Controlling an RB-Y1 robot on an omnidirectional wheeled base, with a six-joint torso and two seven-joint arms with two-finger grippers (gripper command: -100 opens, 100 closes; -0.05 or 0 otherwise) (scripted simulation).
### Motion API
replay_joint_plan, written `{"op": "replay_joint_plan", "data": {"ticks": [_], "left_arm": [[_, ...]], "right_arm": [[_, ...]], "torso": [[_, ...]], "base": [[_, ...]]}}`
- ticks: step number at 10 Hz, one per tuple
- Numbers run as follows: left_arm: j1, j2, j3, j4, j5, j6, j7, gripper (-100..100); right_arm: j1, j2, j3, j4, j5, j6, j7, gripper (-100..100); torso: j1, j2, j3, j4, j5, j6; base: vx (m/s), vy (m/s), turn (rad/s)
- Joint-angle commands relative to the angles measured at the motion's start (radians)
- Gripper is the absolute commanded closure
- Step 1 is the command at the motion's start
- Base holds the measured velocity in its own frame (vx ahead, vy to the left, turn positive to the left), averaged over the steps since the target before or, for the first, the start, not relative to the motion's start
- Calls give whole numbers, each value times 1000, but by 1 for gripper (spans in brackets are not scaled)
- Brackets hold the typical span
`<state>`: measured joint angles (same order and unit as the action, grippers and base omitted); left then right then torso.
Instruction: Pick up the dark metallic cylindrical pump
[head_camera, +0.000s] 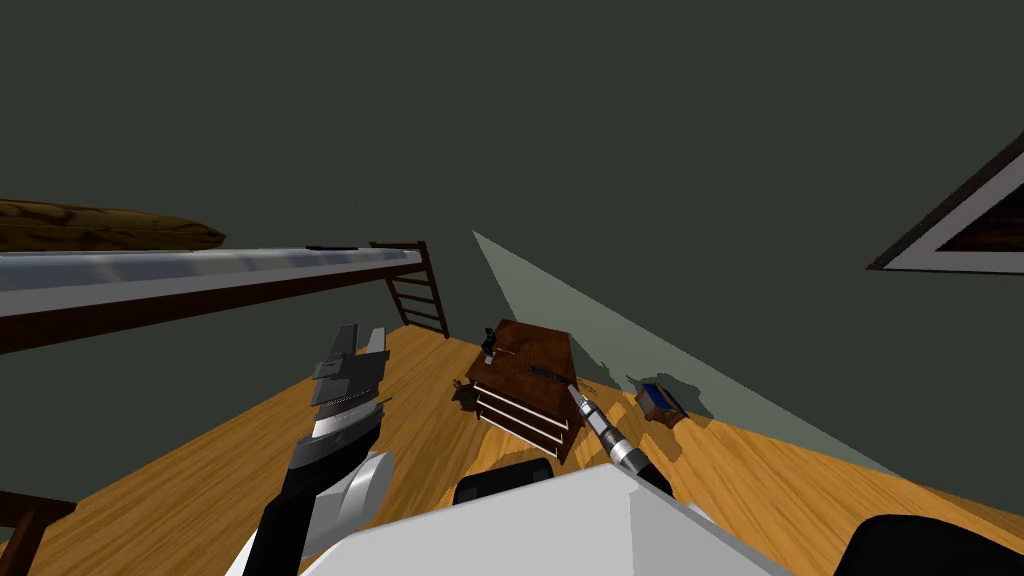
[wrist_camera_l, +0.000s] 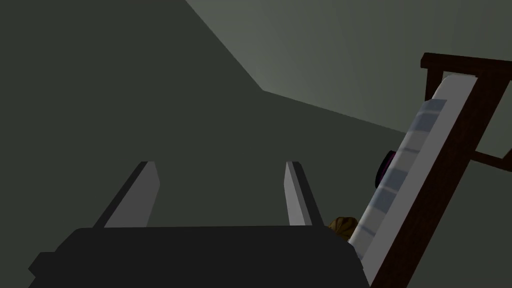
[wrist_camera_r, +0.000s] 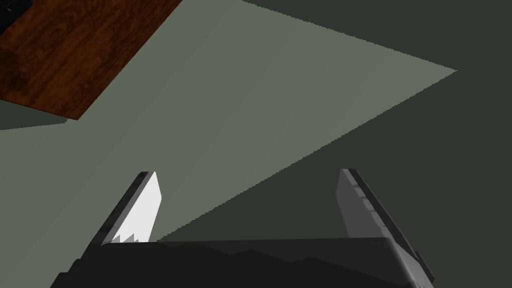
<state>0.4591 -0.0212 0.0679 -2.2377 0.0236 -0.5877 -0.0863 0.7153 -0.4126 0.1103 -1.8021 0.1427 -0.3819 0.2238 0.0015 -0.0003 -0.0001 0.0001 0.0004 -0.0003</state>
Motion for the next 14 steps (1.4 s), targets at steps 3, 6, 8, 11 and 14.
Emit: {"op": "replay_joint_plan", "data": {"ticks": [3,6,8,11,14], "left_arm": [[0,0,0,0,0,0,0,0],[0,0,0,0,0,0,0,0],[0,0,0,0,0,0,0,0],[0,0,0,0,0,0,0,0],[0,0,0,0,0,0,0,0]], "right_arm": [[-4,-28,17,98,40,29,31,-100],[-2,-44,29,168,68,47,51,-100],[-1,-60,42,213,96,65,72,-100],[-2,-88,69,313,153,102,113,-100],[-4,-101,81,369,181,120,133,-100]], "torso": [[0,0,0,0,0,0],[-1,0,0,0,0,0],[-1,0,0,0,0,0],[-1,-1,-1,0,0,1],[-2,0,0,0,0,2]], "base": [[10,32,202],[8,18,160],[18,28,229],[30,30,262],[23,13,156]]}}
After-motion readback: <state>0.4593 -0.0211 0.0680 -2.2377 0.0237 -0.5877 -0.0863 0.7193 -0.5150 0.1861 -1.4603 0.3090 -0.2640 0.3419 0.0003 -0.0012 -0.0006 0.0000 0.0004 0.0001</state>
